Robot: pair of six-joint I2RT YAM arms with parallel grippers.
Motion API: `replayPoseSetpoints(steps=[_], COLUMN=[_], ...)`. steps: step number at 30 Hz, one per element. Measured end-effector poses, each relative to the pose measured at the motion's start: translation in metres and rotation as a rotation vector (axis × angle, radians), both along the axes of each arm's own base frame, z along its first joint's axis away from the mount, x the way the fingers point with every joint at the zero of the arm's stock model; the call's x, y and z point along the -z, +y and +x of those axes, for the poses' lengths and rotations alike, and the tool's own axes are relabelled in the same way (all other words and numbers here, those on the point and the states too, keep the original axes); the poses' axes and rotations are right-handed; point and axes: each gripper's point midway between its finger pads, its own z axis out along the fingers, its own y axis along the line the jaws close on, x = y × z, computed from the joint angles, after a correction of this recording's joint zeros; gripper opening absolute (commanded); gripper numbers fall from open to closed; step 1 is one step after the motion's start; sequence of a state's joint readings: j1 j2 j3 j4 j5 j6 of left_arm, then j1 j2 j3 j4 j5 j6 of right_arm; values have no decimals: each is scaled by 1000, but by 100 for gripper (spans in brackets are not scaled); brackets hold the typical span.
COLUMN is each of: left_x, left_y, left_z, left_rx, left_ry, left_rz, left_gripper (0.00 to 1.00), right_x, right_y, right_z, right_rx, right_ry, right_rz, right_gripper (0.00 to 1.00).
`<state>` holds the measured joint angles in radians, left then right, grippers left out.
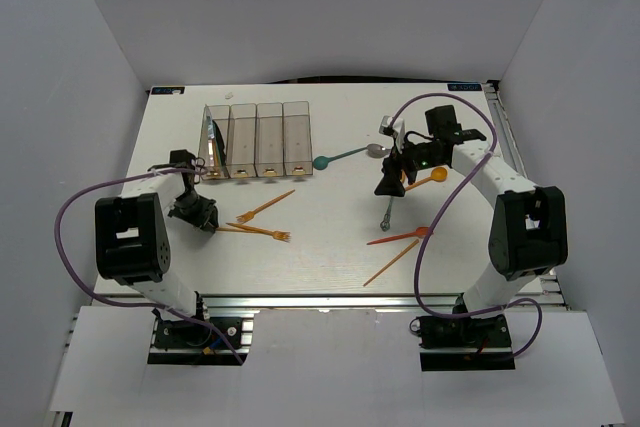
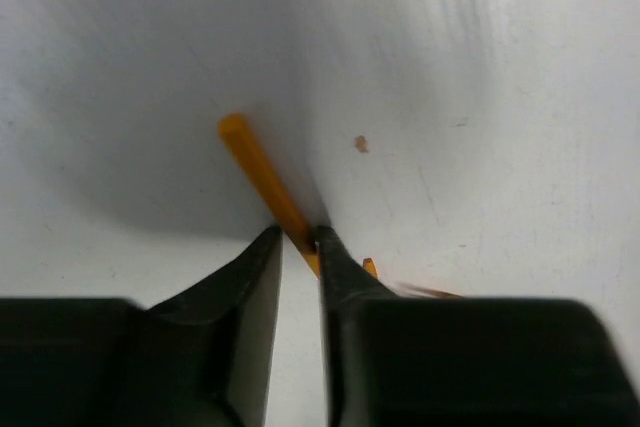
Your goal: Sort the eating utensils into containers
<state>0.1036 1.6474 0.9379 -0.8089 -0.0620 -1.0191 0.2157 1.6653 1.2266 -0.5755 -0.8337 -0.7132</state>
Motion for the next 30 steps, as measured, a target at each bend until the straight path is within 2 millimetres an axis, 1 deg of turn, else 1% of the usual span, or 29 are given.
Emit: replayPoseSetpoints(steps=[2,3,5,6,12,15,17,19,23,27,29,30], left_x=[0,0,-1,-1,-3,-6,-14,-31,-79,-124,-142,-151], left_y=[-1,-1,-2,-2,-1,1,2,4,5,-6,-14,-19], left_z=[3,4,6,5,3,-7,-11,-8,10,45,70,86], left_rx=[5,6,14,19,47,88,123,176,297,440,534,588], left_ry=[-11,-16,-24,-26,-53,-49,-66,-130,-312,-516,-612,-657], left_rz=[-5,-6,-10,-11,-3,17,26,44,87,83,65,56], left_gripper=[21,10,2,0,0,0,0,0,0,0,0,0], right_x=[-1,-1,-2,-2,-1,-1,-2,-2,-2,-3,-4,-4], right_y=[0,0,0,0,0,0,0,0,0,1,2,2], right_z=[0,0,0,-1,-3,-4,-4,-4,-4,-5,-5,-5], right_rx=[0,0,0,-1,-2,-3,-3,-3,-3,-6,-9,-11], right_ry=[-3,-5,-8,-7,-2,-3,-3,-2,-1,2,3,3], right_rz=[1,1,3,4,5,6,6,7,9,16,22,25], right_gripper=[89,89,89,89,89,89,89,89,90,89,90,89])
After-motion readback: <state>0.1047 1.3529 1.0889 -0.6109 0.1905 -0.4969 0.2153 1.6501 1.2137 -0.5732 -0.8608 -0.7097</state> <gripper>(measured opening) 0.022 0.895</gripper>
